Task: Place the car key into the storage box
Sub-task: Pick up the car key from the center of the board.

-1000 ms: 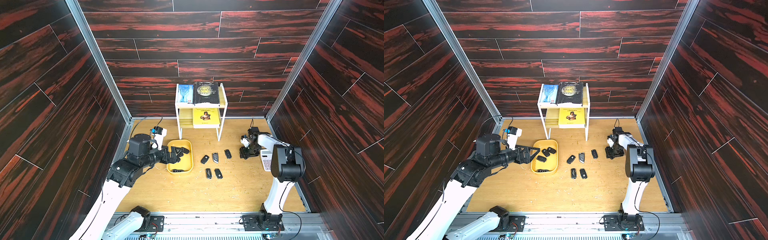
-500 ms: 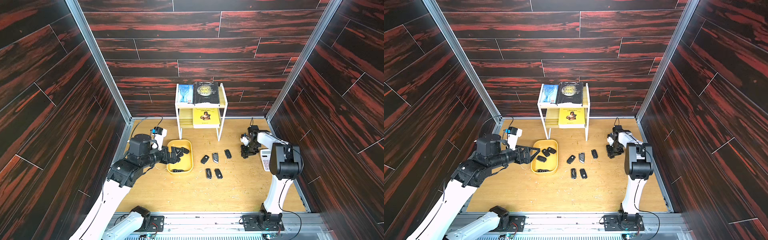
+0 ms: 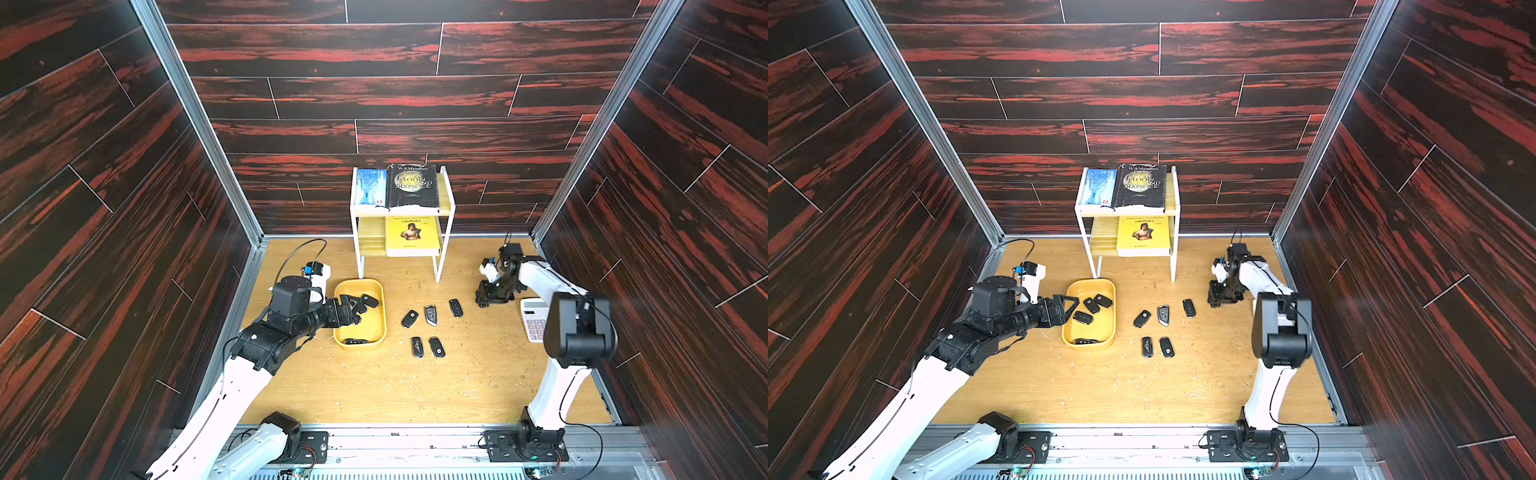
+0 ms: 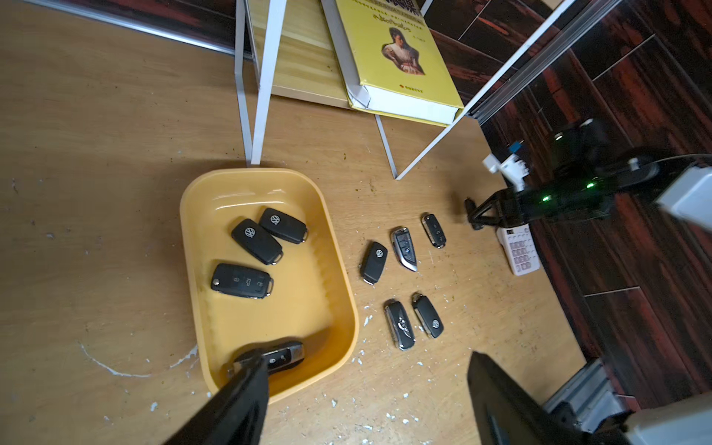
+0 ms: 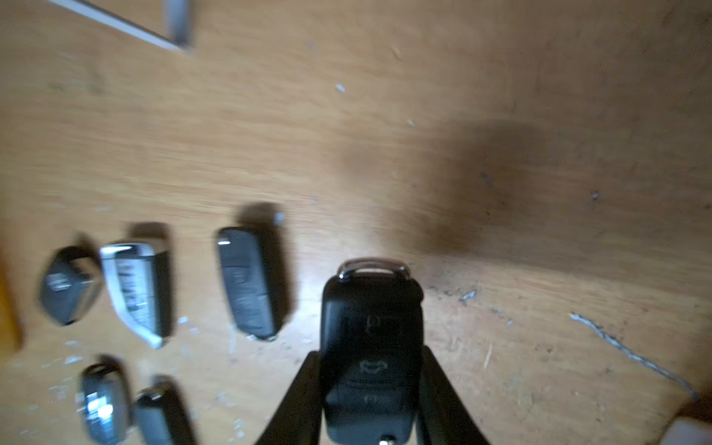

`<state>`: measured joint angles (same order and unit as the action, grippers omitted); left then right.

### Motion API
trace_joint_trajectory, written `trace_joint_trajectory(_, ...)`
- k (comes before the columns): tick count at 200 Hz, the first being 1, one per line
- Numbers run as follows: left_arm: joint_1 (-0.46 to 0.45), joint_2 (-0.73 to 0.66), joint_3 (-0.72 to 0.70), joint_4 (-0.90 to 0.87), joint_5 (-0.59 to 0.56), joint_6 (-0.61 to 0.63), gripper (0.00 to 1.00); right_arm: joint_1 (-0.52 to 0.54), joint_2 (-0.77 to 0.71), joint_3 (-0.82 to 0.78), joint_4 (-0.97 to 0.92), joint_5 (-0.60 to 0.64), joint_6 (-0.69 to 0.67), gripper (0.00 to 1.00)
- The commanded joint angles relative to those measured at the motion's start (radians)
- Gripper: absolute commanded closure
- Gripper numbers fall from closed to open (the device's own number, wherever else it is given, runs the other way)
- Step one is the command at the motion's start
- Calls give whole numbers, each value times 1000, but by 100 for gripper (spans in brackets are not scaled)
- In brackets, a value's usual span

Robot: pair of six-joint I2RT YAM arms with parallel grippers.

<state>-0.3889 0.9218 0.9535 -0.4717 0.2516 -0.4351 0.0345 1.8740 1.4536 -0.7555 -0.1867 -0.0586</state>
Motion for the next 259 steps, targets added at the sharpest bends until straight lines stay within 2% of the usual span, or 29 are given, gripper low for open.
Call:
trace_joint_trajectory(1,-20,-72,-142,265,88,105,0,11,-147,-33,50,-230,88,90)
trace_joint_trajectory(6,-27,-79,-172,328,47,99,0,11,-175,-58,70,-270,104,90)
trace_joint_trajectory(18,-34,-65,-184,298,-2,87,0,14,-237,-119,116,-367,138,89)
trace_joint_trajectory(31,-39,-37,-201,340,69,91,0,20,-298,-187,158,-450,169,88)
trace_joint_trajectory(43,-56,-16,-213,423,24,-16,0,31,-347,-237,192,-515,179,88)
trace_joint_trajectory(51,-57,32,-168,367,28,-77,0,46,-372,-258,195,-515,176,87)
trace_joint_trajectory(67,-57,181,-43,249,181,-119,0,62,-404,-291,201,-557,167,87)
trace_joint_trajectory(74,-67,229,-25,260,239,-101,0,67,-418,-302,207,-569,167,87)
trace_joint_trajectory(81,-90,239,-43,319,288,-82,0,73,-432,-313,217,-571,167,87)
trace_joint_trajectory(100,-176,195,-191,689,229,-174,0,89,-462,-335,242,-596,183,86)
trace_joint_trajectory(137,-219,347,-7,508,439,-67,0,122,-519,-332,255,-648,217,85)
trace_joint_trajectory(163,-275,436,107,418,438,-20,0,129,-550,-319,229,-674,216,84)
trace_joint_trajectory(178,-279,506,185,397,541,-45,0,132,-570,-319,221,-677,214,84)
trace_joint_trajectory(192,-281,548,190,574,600,-220,0,133,-583,-310,193,-649,195,83)
trace_joint_trajectory(208,-278,634,166,1025,714,-601,0,132,-588,-306,181,-650,184,83)
trace_joint_trajectory(221,-278,726,168,1322,711,-858,0,132,-594,-309,183,-659,191,83)
trace_joint_trajectory(237,-278,818,163,1677,776,-1045,0,132,-607,-316,201,-666,210,83)
trace_joint_trajectory(250,-272,880,164,1745,779,-1104,0,132,-614,-316,206,-676,220,82)
trace_joint_trajectory(259,-272,887,152,1804,771,-1096,0,134,-619,-317,211,-681,229,82)
